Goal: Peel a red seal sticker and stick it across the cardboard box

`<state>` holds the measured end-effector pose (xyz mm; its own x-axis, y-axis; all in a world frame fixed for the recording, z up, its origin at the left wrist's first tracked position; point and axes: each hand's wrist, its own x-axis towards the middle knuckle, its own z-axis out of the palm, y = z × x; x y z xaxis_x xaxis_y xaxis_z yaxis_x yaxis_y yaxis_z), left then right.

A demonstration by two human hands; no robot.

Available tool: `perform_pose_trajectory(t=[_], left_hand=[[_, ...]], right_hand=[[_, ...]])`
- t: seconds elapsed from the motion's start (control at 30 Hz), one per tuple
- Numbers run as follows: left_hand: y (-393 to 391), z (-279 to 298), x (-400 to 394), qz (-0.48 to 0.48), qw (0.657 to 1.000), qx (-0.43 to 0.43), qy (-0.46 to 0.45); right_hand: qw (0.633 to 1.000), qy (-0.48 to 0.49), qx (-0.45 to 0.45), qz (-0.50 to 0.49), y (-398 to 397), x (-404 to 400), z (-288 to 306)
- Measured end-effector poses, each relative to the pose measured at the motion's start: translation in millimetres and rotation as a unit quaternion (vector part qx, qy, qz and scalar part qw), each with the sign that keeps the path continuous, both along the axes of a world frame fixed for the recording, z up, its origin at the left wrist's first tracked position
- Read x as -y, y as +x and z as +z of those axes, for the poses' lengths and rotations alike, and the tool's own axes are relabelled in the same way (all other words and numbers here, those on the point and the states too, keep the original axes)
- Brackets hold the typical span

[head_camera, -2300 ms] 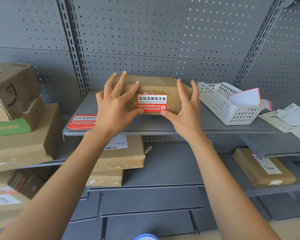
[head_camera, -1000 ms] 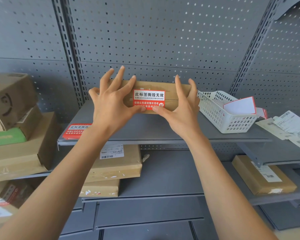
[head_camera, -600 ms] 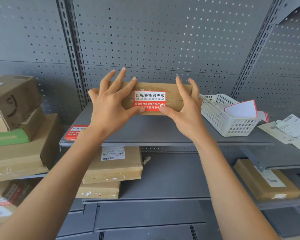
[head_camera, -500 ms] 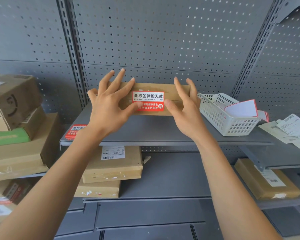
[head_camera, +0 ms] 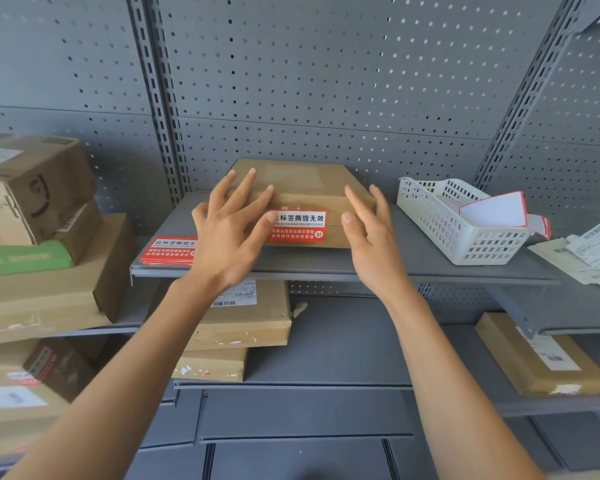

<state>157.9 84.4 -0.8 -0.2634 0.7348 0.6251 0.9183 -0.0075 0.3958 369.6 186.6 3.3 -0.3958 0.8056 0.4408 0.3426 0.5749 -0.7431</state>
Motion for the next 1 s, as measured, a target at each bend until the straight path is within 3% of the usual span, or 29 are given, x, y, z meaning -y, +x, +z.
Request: perform_pose_trajectory(t=[0.63,1.0], left_hand=[[-0.4,-19.7,10.1,-0.011,1.000,-0.002,-0.015],[0.1,-9.1,7.8,-0.001,1.000,0.023,0.011]], right_hand=[[1.000,0.006,0.022,0.000,4.8,7.6,-17.7],[0.997,-0.017,0.068,0.030,23.1,11.3,2.2]])
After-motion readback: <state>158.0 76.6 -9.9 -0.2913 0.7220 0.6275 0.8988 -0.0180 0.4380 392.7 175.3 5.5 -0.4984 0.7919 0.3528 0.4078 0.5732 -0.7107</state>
